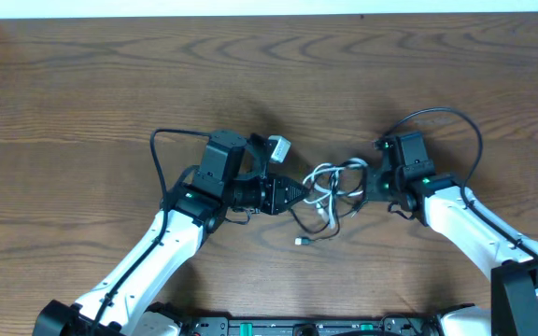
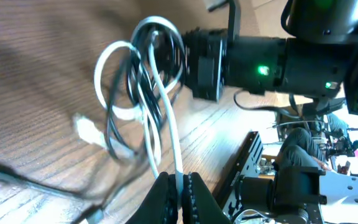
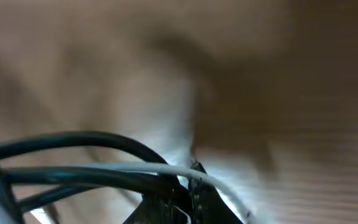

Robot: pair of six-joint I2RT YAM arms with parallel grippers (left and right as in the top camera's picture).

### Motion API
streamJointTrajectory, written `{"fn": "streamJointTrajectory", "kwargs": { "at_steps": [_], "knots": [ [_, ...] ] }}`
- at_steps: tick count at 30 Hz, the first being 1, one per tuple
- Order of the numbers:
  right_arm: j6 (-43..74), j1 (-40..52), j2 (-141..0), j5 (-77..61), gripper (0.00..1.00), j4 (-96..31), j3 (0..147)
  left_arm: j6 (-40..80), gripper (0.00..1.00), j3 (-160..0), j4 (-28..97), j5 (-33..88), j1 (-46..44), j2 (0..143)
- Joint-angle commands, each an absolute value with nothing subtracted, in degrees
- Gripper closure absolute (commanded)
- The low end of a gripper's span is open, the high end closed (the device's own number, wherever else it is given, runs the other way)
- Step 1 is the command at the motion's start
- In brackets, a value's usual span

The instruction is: Untangle cables

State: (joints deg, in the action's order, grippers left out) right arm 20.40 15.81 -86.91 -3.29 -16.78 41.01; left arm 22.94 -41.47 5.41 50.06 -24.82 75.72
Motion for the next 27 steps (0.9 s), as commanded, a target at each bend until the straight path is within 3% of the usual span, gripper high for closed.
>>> {"fn": "streamJointTrajectory", "kwargs": {
  "at_steps": [1, 8, 12, 15, 20, 27],
  "knots": [
    [22.1, 15.3, -86.5, 6.1, 0.95, -15.2, 40.5, 23.2, 0.92, -42.5, 5.5, 51.9, -24.4, 74.3],
    [22.0, 15.2, -81.0, 5.0, 0.99, -13.5, 40.5, 22.5, 0.93, -42.5, 5.7, 50.8, -24.4, 74.3],
    [20.1, 15.2, -76.9, 0.4, 0.99, -13.8, 40.5, 22.6, 0.91, -42.5, 8.8, 38.4, -24.4, 74.3],
    [20.1, 15.2, -74.4, -3.0, 0.99, -15.0, 40.5, 26.9, 0.68, -42.5, 13.1, 23.4, -24.4, 74.3],
    [20.1, 15.2, -73.0, -7.3, 0.99, -18.0, 40.5, 33.4, 0.64, -42.5, 18.4, 13.4, -23.5, 74.3],
    [17.1, 15.2, -73.0, -18.6, 0.99, -18.9, 40.5, 28.1, 0.52, -42.5, 13.4, 22.5, -23.2, 74.3]
  ]
}}
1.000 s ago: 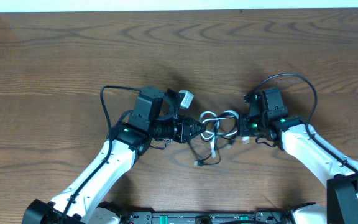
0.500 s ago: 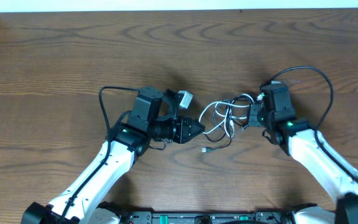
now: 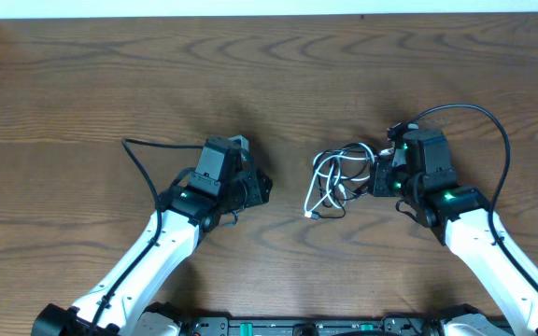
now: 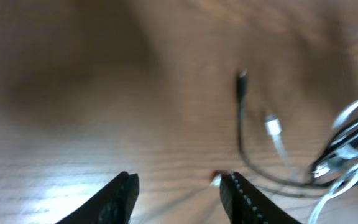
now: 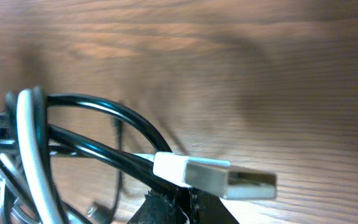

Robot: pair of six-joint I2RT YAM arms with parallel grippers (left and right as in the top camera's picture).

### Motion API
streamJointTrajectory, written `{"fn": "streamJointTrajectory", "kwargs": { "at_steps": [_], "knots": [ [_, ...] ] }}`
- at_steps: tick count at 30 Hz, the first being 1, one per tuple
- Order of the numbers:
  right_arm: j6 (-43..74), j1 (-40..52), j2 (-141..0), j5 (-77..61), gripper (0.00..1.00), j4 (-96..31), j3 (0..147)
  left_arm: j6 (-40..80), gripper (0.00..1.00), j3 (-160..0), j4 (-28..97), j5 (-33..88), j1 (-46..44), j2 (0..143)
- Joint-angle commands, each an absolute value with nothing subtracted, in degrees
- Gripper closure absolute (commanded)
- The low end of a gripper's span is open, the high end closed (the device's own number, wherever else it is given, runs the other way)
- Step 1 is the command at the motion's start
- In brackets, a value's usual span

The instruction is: Untangle cables

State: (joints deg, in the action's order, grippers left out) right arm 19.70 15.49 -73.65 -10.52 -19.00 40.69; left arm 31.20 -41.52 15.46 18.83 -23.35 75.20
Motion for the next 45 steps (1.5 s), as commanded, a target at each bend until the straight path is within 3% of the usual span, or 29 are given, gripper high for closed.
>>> {"fn": "streamJointTrajectory", "kwargs": {
  "at_steps": [1, 9, 27, 33, 41, 45],
  "knots": [
    [17.1, 15.2, -73.0, -20.1, 0.99, -19.0, 40.5, 26.8, 0.52, -42.5, 11.6, 25.1, -23.2, 74.3],
    [17.1, 15.2, -73.0, -26.9, 0.99, -18.7, 40.5, 24.0, 0.52, -42.5, 2.1, 39.7, -23.2, 74.3],
    [17.2, 15.2, -73.0, -37.2, 0.99, -15.4, 40.5, 24.0, 0.52, -42.5, 2.5, 39.4, -26.3, 76.1],
    [17.1, 15.2, -73.0, -38.1, 0.99, -15.5, 40.5, 24.0, 0.71, -42.5, 2.5, 38.2, -26.3, 77.1],
    [17.1, 15.2, -73.0, -38.1, 0.99, -15.5, 40.5, 23.6, 0.73, -42.5, 2.5, 37.9, -26.3, 77.1],
    [17.1, 15.2, -73.0, -37.8, 0.99, -15.5, 40.5, 23.6, 0.86, -42.5, 2.5, 37.9, -26.3, 77.1]
  ]
}}
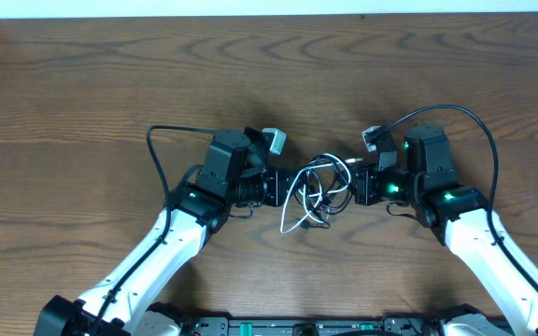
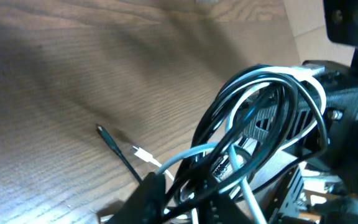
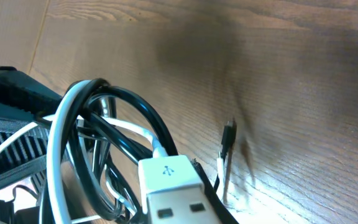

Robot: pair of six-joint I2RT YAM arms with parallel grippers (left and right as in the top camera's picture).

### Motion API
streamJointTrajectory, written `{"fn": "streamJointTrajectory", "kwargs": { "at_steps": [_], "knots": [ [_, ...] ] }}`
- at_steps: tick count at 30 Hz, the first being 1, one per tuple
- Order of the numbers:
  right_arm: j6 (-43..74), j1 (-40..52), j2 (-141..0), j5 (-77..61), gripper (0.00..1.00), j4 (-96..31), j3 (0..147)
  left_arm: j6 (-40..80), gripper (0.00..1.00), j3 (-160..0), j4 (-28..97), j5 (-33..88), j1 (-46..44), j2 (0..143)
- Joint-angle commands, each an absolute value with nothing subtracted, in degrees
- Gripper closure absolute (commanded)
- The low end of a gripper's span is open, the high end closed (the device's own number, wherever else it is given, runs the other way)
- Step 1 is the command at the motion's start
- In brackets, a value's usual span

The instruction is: Untangle cables

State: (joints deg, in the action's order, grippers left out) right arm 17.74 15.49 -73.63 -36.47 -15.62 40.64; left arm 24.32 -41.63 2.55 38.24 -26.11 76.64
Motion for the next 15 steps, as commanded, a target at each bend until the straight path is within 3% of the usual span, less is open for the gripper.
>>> {"fn": "streamJointTrajectory", "kwargs": {
  "at_steps": [1, 10, 15],
  "knots": [
    [17.1, 15.2, -73.0, -37.2, 0.99, -15.6, 40.5, 23.6, 0.90, -42.5, 2.5, 37.9, -26.3, 77.1],
    [16.6, 15.2, -73.0, -30.1, 0.99, -19.1, 40.5, 23.1, 0.92, -42.5, 6.1, 37.9, -26.3, 77.1],
    [16.7, 15.2, -73.0, -18.6, 0.99, -23.1, 40.5, 20.7, 0.93, -42.5, 8.5, 37.9, -24.6, 76.5]
  ]
}}
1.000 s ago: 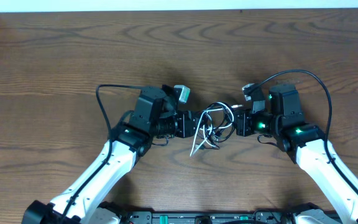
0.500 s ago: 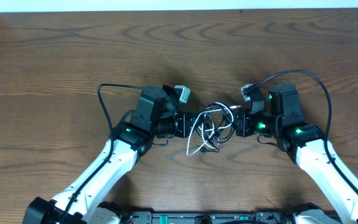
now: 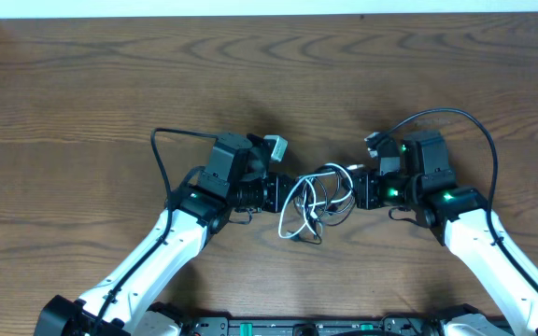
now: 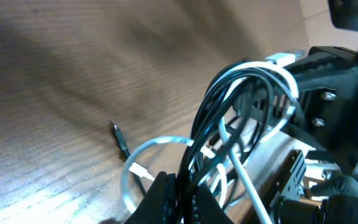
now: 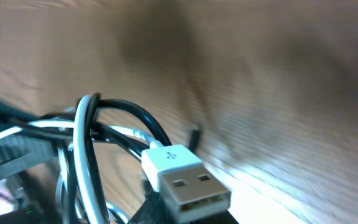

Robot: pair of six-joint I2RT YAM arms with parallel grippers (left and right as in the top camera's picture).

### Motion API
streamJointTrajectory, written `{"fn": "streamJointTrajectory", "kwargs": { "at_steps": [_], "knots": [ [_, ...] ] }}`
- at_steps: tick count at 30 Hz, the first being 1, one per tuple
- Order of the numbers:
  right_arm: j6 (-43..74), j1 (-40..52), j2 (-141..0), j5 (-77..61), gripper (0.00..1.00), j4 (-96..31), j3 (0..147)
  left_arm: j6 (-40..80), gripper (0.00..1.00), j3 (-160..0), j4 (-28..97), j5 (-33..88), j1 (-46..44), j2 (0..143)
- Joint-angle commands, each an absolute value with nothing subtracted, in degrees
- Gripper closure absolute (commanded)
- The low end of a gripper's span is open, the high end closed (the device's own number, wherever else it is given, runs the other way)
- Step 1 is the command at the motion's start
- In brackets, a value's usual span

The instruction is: Untangle cables

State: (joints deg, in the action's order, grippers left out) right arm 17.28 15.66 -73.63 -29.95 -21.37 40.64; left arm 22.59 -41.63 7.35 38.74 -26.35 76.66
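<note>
A tangle of white and black cables (image 3: 316, 198) hangs between my two grippers over the middle of the table. My left gripper (image 3: 283, 193) is shut on black strands at the bundle's left side; the left wrist view shows the loops (image 4: 241, 118) rising from its jaws (image 4: 179, 198). On the right side, my right gripper (image 3: 361, 189) is shut on the cables. A white USB plug (image 5: 185, 180) juts out just above its jaws in the right wrist view. Loose ends trail down to the wood (image 3: 297, 233).
The brown wooden table (image 3: 82, 84) spreads all round the arms. A black wire loops from each arm's wrist, left (image 3: 162, 140) and right (image 3: 465, 121). A pale strip of wall runs along the far edge (image 3: 269, 7).
Both grippers still hold the bundle. The loops have shifted slightly, and the hanging white loop lies a little lower and further left on the table.
First both grippers held the tangle between them. Then the left gripper was open and drawn back to the left, with the bundle held by the right one alone. After that the left gripper was back on the bundle, and both hold it now.
</note>
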Motion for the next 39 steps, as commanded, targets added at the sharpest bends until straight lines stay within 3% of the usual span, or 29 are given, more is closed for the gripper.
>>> {"fn": "streamJointTrajectory", "kwargs": {
  "at_steps": [1, 13, 20, 21, 23, 25, 39],
  "knots": [
    [16.7, 15.2, -73.0, -15.6, 0.99, -24.1, 40.5, 20.7, 0.93, -42.5, 8.8, 37.9, -23.8, 76.1],
    [21.1, 15.2, -73.0, 12.4, 0.96, -33.3, 40.5, 19.9, 0.93, -42.5, 13.0, 38.0, -13.9, 67.9],
    [21.0, 15.2, -73.0, -5.4, 0.99, -28.6, 40.5, 19.9, 0.92, -42.5, 13.2, 42.3, -13.6, 67.1],
    [21.0, 15.2, -73.0, -8.3, 0.99, -27.7, 40.5, 19.9, 0.86, -42.5, 13.2, 43.2, -14.0, 67.3],
    [21.0, 15.2, -73.0, -15.2, 0.99, -25.5, 40.5, 19.9, 0.63, -42.5, 13.2, 44.5, -15.2, 67.7],
    [21.5, 15.3, -73.0, -20.4, 0.99, -23.7, 40.5, 19.9, 0.52, -42.5, 13.2, 44.6, -16.7, 68.1],
    [23.3, 19.6, -73.0, -23.2, 0.99, -22.0, 40.5, 20.0, 0.55, -42.5, 8.0, 42.2, -28.5, 69.0]
  ]
}}
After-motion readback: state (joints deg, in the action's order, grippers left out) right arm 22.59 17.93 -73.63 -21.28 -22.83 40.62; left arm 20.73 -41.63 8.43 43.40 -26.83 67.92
